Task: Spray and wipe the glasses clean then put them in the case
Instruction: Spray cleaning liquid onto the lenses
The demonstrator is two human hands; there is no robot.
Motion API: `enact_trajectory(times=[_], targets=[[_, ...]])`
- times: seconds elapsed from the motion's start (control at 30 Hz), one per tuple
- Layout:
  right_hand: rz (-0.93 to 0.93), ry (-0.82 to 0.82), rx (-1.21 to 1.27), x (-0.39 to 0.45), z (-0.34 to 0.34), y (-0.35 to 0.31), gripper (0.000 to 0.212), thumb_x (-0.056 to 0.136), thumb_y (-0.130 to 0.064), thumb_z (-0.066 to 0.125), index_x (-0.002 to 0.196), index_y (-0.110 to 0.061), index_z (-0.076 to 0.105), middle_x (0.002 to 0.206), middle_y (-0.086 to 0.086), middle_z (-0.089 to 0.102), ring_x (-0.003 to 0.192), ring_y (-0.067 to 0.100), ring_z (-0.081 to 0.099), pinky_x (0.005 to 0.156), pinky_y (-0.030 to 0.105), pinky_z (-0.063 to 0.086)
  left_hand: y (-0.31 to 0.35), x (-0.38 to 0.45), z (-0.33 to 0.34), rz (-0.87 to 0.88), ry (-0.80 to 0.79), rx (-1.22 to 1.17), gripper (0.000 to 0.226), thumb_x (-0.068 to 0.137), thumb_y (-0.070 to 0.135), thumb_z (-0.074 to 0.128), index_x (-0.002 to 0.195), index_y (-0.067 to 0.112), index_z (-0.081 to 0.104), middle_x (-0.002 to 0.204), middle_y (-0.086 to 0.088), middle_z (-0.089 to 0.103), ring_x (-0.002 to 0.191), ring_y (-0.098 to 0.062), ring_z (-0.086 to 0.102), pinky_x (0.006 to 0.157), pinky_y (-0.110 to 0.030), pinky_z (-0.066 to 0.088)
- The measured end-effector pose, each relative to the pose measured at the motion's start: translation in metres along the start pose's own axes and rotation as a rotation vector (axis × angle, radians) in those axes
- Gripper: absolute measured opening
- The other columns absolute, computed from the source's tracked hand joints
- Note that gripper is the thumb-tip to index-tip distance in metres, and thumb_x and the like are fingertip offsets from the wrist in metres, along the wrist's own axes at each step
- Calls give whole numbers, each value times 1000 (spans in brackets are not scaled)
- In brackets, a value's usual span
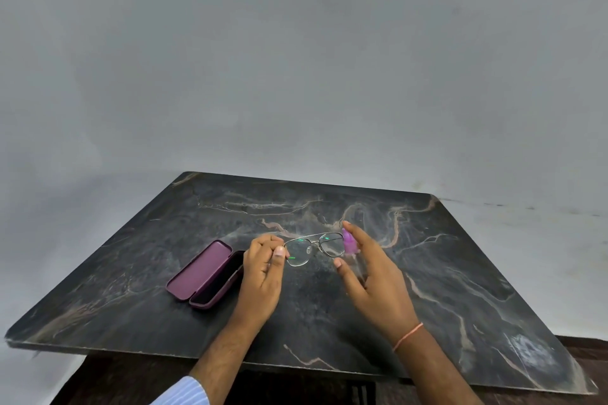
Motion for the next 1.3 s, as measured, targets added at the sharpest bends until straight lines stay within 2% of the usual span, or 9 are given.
enact_trajectory(times=[0.07,0.17,0.3,0.4,0.53,0.83,1.03,1.2,1.3], targets=[[21,38,12,1,4,0,56,103,-35,65,152,-47,42,114,-26,67,62,0,61,75,28,56,0,0,0,4,-3,6,28,107,52,43,96,41,66,118,24,57,121,-20,56,108,-53,49],[34,46,11,0,10,0,51,102,-29,65,148,-43,48,77,-27,61,66,0,62,67,23,45,2,1,-1,-2,-5,11,29,107,52,42,96,40,66,116,26,56,120,-17,56,108,-53,48],[10,54,-52,-1,17,3,53,102,-29,65,150,-45,49,76,-32,55,74,-8,60,64,15,40,1,2,-2,4,7,3,24,108,53,42,101,48,64,114,22,57,118,-24,57,107,-55,49],[1,93,-37,-3,20,5,52,99,-23,69,145,-41,55,71,-25,58,67,-3,59,63,15,42,4,1,-2,7,7,5,23,107,54,41,100,55,63,114,24,56,119,-22,57,108,-47,49],[8,93,19,-2,26,8,48,99,-18,67,140,-40,56,53,-12,45,55,7,52,55,11,36,4,0,-2,-5,0,16,26,107,53,41,97,47,64,114,23,57,120,-17,55,107,-41,47],[20,66,134,3,34,12,40,101,-18,65,134,-40,56,54,-8,46,49,10,44,51,16,31,4,1,-3,5,2,29,26,108,52,40,97,48,64,111,23,56,119,-23,57,106,-41,48],[48,168,250,-6,25,7,45,103,-19,64,138,-45,55,55,4,47,46,7,40,49,20,35,4,2,-2,5,11,20,28,108,51,41,96,44,65,113,17,59,119,-21,57,107,-40,47],[-6,116,212,-9,28,-13,46,100,-15,66,139,-39,59,58,-19,54,46,7,45,54,12,34,8,1,-1,2,2,27,27,107,54,41,95,46,64,114,14,59,121,-22,55,106,-32,45],[-40,68,196,-10,39,-27,50,98,-10,64,140,-37,60,66,-22,59,52,9,53,57,12,37,7,0,-2,4,-5,42,29,107,54,40,94,45,64,116,14,59,122,-21,55,106,-26,42]])
Point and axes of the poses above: each hand's wrist, its own x-axis towards the middle knuckle, its own z-axis out of the palm, y = z × x, the point moved 4 cm from there along x, towards the middle knuckle
